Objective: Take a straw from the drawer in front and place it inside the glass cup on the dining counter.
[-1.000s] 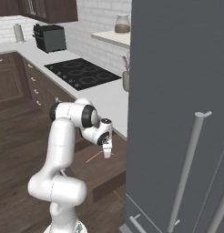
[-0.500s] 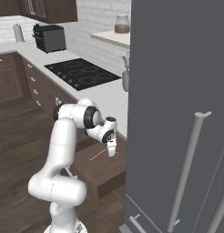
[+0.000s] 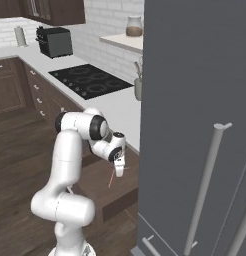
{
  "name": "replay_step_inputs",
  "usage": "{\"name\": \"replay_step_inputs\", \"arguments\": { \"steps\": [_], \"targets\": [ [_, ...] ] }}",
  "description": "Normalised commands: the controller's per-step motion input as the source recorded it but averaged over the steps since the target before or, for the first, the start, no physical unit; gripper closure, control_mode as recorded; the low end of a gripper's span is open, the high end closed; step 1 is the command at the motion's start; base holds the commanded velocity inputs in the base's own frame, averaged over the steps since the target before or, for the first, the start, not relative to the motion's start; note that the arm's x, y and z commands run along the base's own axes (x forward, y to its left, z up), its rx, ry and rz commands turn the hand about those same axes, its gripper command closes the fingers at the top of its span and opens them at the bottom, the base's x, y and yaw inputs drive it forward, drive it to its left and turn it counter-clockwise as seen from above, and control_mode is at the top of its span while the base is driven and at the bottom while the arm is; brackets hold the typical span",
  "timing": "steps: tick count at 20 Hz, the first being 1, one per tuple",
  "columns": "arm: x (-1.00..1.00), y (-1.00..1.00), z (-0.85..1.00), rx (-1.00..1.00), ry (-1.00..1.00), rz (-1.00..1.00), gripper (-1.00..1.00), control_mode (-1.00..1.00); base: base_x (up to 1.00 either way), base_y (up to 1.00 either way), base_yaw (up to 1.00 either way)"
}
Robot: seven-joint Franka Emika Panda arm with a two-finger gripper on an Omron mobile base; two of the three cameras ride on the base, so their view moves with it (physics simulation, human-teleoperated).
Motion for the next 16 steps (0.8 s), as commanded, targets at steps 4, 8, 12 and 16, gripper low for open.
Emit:
{"name": "replay_step_inputs", "arguments": {
  "steps": [4,8,12,16],
  "targets": [
    [-0.4,0.27,-0.05,0.0,-0.01,-0.01,1.0,-1.0,0.0,0.0,0.0],
    [-0.46,0.39,0.84,0.03,-0.16,0.0,1.0,-1.0,0.0,0.0,0.0],
    [-0.52,0.49,1.0,0.07,-0.19,0.0,1.0,-1.0,0.0,0.0,0.0],
    [-0.31,0.47,1.0,0.06,-0.06,0.0,1.0,-1.0,0.0,0.0,0.0]
  ]
}}
